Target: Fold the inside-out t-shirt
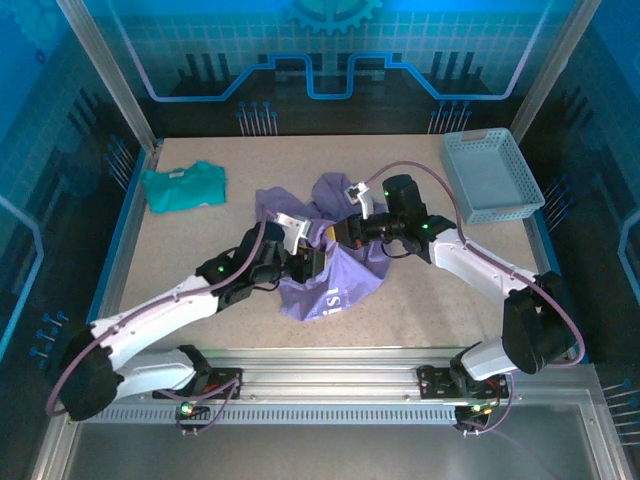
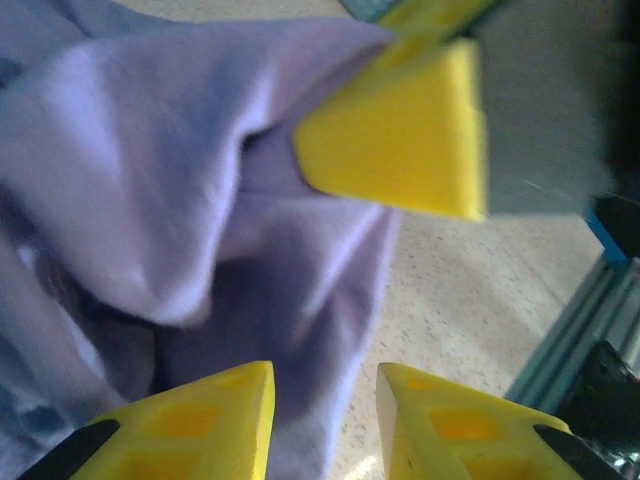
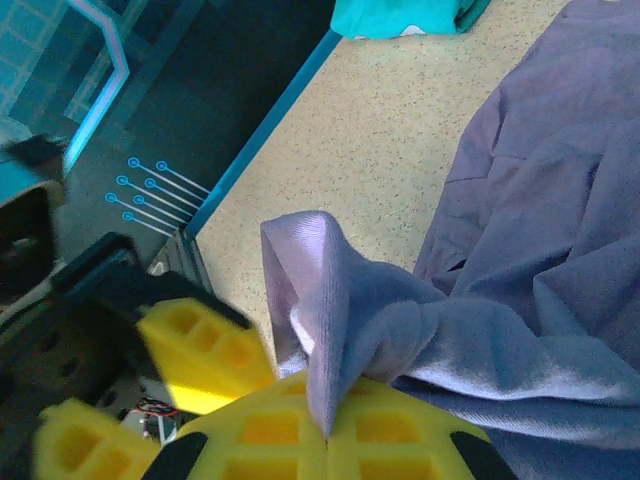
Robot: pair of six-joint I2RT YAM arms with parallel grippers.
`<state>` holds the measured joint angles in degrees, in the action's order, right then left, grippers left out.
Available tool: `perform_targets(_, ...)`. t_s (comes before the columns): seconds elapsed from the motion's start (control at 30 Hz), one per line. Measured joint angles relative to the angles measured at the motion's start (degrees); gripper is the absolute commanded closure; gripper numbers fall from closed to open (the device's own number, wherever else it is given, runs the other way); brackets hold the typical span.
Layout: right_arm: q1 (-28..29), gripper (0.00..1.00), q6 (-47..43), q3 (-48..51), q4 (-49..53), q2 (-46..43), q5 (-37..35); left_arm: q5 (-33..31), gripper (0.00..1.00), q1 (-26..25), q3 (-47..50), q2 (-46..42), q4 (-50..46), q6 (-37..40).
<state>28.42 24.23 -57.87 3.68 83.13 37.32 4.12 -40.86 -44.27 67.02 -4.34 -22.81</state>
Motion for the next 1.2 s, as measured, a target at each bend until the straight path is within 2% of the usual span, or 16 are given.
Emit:
perform_targets(0.2,0.00,1.00,-0.02,0.00,0.46,-0.02,-0.46,-0.96,0.65,1.88,-0.72,4.31,0.15,-1.73)
perform_targets(0.37,-0.17,1.00,-0.04,0.00,1.03,-0.28,-0.90,-1.77,0.58,3.67,-1.18,4.61,0.35,-2.84)
perform_targets(0.47,-0.39,1.00,-0.04,0.00,1.05,-0.31,-0.90,-1.75,0.58,4.66,-1.68,5.20,0.66,-2.84)
perform_targets(0.63,-0.44,1.00,-0.04,0.00,1.03,-0.31,-0.90,-1.01,0.68,5.42,-3.85,8.52,2.05,-2.97)
perform_targets(0.77,-0.46,1.00,-0.48,0.00,1.27,-0.31,-1.05,0.50,0.88,5.57,-5.29,10.43,3.48,-3.30)
perform_targets(0.9,-0.66,1.00,-3.48,0.00,4.31,-1.07,-4.24,2.21,1.00,5.90,-5.84,10.29,3.76,-3.67)
perform_targets(1.0,-0.74,0.99,-7.32,0.00,7.80,-2.19,-9.01,5.70,1.00,6.58,-5.73,7.98,3.50,-4.11)
perform_targets(1.2,-0.11,0.88,-12.96,-1.36,10.38,-2.91,-13.84,20.63,1.00,10.10,-2.58,-0.72,8.04,-10.71)
